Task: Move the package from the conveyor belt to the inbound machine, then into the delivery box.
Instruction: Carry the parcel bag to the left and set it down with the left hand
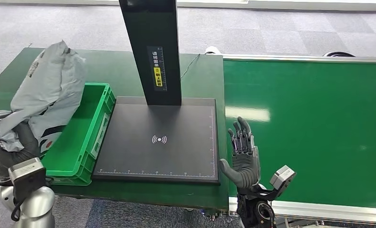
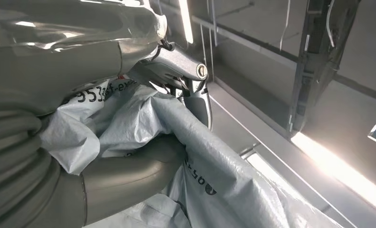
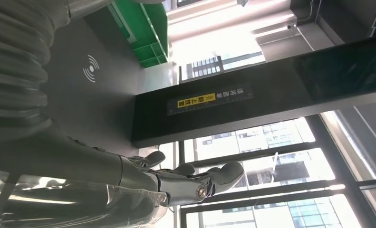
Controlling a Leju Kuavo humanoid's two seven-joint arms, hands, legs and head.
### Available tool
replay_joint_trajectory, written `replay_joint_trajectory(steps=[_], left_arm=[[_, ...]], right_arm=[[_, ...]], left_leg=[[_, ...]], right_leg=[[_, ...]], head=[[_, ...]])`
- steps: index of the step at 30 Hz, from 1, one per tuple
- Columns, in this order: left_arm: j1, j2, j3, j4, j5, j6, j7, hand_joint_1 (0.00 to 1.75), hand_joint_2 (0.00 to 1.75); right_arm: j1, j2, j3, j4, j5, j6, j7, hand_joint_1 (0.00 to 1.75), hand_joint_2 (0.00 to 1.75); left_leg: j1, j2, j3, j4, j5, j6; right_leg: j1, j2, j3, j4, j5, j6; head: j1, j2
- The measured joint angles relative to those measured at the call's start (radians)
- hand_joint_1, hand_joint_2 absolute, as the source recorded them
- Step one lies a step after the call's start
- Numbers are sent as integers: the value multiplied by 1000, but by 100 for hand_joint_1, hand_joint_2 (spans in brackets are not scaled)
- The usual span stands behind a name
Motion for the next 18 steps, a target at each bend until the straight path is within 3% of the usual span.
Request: replay_joint_trajectory(steps=[7,12,18], left_arm=[[-80,55,56,136,-109,-9,144,175,175],[-117,93,126,295,-142,-10,152,175,175],[-151,101,186,447,-237,-35,196,175,175]], right_arm=[[-5,1,-1,9,0,15,0,0,175],[-15,2,2,20,-1,21,0,0,175],[-17,2,4,30,-2,33,0,0,175]], left_leg=[[0,0,0,0,0,0],[0,1,0,0,0,0],[0,0,-1,0,0,0]], right_leg=[[0,0,0,0,0,0],[0,0,0,0,0,0],[0,0,0,0,0,0]], head=[[0,0],[0,0],[0,0]])
